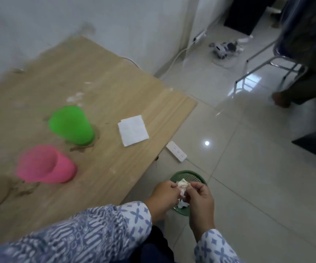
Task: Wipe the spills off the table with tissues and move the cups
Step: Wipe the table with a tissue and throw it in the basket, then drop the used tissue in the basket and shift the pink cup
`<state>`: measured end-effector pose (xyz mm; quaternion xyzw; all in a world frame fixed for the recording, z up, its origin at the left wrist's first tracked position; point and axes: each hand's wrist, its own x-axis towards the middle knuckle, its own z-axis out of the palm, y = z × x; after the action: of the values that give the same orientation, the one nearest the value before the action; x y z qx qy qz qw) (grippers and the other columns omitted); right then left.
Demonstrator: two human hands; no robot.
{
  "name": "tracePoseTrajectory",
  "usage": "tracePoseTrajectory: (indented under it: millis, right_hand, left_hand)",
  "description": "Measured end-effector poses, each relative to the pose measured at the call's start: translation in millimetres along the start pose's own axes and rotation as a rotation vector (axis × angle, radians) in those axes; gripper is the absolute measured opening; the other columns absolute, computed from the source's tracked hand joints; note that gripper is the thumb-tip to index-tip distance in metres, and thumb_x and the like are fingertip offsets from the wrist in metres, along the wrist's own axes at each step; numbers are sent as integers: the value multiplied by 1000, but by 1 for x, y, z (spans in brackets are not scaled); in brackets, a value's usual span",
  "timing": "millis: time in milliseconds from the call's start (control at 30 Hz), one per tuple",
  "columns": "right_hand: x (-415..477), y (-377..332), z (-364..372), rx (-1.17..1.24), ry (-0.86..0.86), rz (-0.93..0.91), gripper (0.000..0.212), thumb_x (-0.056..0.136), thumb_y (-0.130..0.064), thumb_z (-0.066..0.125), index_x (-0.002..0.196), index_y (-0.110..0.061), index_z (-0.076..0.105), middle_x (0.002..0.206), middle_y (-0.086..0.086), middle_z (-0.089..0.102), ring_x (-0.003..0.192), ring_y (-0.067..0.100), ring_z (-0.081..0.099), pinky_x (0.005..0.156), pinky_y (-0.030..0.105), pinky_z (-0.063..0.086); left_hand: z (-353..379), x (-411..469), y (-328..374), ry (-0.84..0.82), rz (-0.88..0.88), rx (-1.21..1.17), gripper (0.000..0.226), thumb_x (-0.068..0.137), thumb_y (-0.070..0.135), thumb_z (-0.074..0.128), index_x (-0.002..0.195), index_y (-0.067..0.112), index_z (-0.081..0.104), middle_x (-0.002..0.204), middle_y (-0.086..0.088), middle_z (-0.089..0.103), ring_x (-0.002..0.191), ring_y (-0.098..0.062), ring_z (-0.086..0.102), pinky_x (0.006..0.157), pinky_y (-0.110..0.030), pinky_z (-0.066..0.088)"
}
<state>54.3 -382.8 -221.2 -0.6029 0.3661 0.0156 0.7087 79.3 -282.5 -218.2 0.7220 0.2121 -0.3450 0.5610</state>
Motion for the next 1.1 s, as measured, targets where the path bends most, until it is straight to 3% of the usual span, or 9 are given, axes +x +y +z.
tracePoseTrajectory:
  millis: [167,267,333,433,500,700,900,1000,1100]
  right_hand:
    - [56,64,-28,-99,149,180,19,72,10,57,72,-9,59,77,19,64,68,25,57,62,37,50]
    - [85,99,-42,-116,204,269,16,70,8,58,74,-7,61,83,22,67,74,30,61,71,46,53]
    - [98,117,-48,-159,217,293,16,70,5,58,74,-10,63,81,17,68,76,31,63,73,50,54]
    - [112,130,-52,-253,246,309,15,70,-1,59,76,-14,64,78,9,68,75,28,64,74,47,55]
    - [122,136,-56,-291,272,321,12,73,-3,59,78,-13,63,79,8,67,74,26,62,73,43,54]
    - [152,154,-60,-319,272,366,21,75,-2,53,83,-21,56,92,9,64,83,29,61,79,48,53]
    - [152,155,-57,-350,253,420,33,77,1,48,104,-15,57,100,13,62,87,30,59,81,45,53]
    - [145,150,-50,-359,230,402,32,76,-4,48,103,-16,60,100,12,64,84,28,60,79,47,54]
    - [135,136,-41,-342,215,358,26,77,-8,50,96,-21,61,101,9,64,87,26,61,81,49,53]
  left_hand:
    - [32,66,-29,-67,-149,152,22,86,8,55,68,19,57,77,-11,60,69,-21,53,62,-27,38]
    - [50,87,-41,-174,-173,185,13,92,11,54,88,18,63,74,-2,57,60,-11,48,53,-20,38]
    - [59,98,-51,-236,-167,219,21,92,7,51,106,15,64,75,3,57,62,-6,47,49,-14,39]
    - [69,112,-63,-286,-152,281,37,88,7,51,122,17,58,108,-1,65,92,-13,59,82,-26,51]
    - [75,120,-70,-267,-158,309,42,88,11,51,128,21,55,122,-3,62,108,-18,58,97,-33,48]
    - [75,126,-69,-251,-189,265,49,91,-1,40,137,15,46,134,-4,53,117,-17,51,93,-22,41]
    - [68,124,-67,-218,-237,231,55,94,-3,37,147,11,29,145,-6,40,131,-20,40,92,-16,32]
    - [65,116,-58,-204,-219,214,53,95,-4,37,146,11,32,143,-7,42,132,-20,40,90,-15,32]
    - [58,109,-48,-185,-198,253,54,95,0,39,146,13,32,147,-7,40,133,-22,39,98,-19,32]
